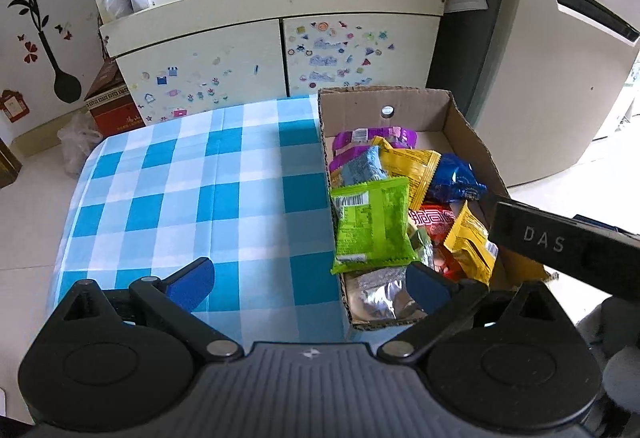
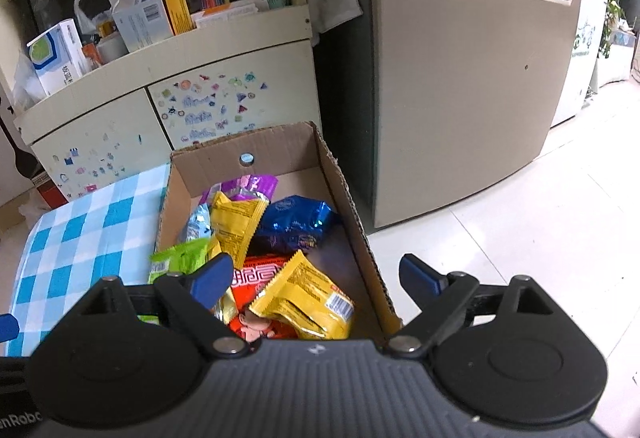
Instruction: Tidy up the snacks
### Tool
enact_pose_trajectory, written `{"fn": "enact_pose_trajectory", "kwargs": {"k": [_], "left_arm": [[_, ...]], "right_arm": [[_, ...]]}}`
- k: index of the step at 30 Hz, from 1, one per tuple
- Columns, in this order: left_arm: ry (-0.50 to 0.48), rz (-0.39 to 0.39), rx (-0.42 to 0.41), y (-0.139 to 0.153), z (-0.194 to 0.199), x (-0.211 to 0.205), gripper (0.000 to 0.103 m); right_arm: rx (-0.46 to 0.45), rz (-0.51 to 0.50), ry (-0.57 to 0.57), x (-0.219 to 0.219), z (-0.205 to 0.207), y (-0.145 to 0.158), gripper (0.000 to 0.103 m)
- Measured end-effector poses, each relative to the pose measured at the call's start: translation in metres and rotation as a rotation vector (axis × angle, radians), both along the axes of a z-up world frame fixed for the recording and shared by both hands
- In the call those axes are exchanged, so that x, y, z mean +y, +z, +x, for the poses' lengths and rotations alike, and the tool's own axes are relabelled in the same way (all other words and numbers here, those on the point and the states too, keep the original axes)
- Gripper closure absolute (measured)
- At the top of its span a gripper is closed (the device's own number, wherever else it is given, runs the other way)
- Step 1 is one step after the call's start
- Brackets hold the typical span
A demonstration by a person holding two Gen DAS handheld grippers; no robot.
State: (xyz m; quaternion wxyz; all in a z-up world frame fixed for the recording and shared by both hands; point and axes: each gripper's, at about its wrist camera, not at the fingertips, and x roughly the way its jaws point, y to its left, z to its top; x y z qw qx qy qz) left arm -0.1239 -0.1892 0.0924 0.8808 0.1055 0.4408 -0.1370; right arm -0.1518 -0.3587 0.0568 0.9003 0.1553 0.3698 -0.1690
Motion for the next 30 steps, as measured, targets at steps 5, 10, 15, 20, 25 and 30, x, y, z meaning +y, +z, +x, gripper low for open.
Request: {"fn": "enact_pose_trajectory", "kwargs": {"k": [5,10,15,20,25,30], "left_arm": [[-0.018,0.007,0.003,0.0,-0.004,-0.003,0.0],[-0.025,0.022,-0.001,-0.002,-0.006,-0.007,0.0],[-0.022,0.025,0.013,-0.006,-0.004,-0.008,0.0],[-0.023,0.023,0.027,-0.01,-0.001,-0.01,0.0],[-0.026,0.023,0.038,-0.014,-0.001,-0.013,0.0],[-0.023,0.017,0.052,-0.018,0.002,-0.016,0.0]], "right_arm": [[0.008,0.029,0.001,-0.001,-0.006,-0.002,0.013],[0.021,0.036,0.01,0.0,-0.009,-0.003,0.012],[0.025,0.045,0.01,-0.001,-0.01,-0.003,0.009],[0.026,0.048,0.012,-0.003,-0.01,-0.002,0.009],[0.039,0.03,0.008,-0.002,-0.009,-0.002,0.009],[0.036,0.026,0.013,-0.002,-0.008,-0.001,0.009]]}}
